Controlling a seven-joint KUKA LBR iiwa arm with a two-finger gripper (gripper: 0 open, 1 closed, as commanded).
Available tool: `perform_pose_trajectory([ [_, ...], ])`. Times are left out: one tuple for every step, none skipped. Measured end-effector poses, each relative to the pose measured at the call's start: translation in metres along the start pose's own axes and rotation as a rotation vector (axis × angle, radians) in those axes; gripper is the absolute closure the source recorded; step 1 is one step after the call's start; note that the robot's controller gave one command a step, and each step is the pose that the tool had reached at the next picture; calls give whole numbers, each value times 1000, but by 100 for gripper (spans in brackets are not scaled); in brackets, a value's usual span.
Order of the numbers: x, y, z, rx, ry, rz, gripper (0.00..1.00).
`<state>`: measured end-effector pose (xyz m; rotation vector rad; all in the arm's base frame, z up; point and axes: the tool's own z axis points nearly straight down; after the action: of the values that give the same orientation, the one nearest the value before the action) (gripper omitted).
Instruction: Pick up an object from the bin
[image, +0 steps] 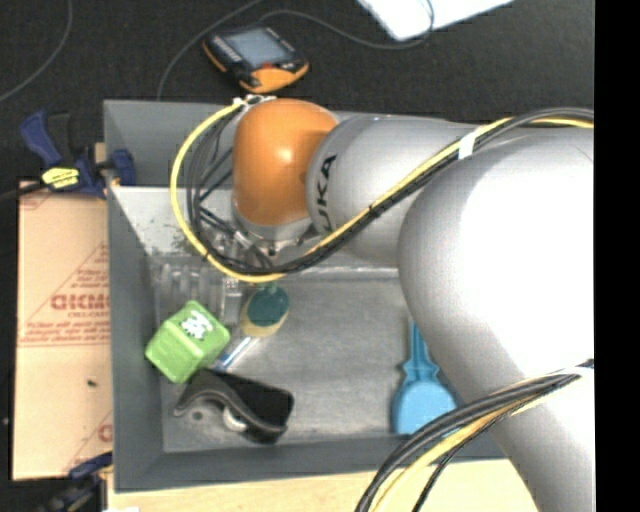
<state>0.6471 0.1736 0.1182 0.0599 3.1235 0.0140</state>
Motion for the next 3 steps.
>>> perform_pose_trajectory([
  [9, 9, -13, 7, -2, -67, 0],
  [3, -63, 3, 9, -3, -28, 0],
  [-6, -57, 40, 3, -3, -81, 0],
])
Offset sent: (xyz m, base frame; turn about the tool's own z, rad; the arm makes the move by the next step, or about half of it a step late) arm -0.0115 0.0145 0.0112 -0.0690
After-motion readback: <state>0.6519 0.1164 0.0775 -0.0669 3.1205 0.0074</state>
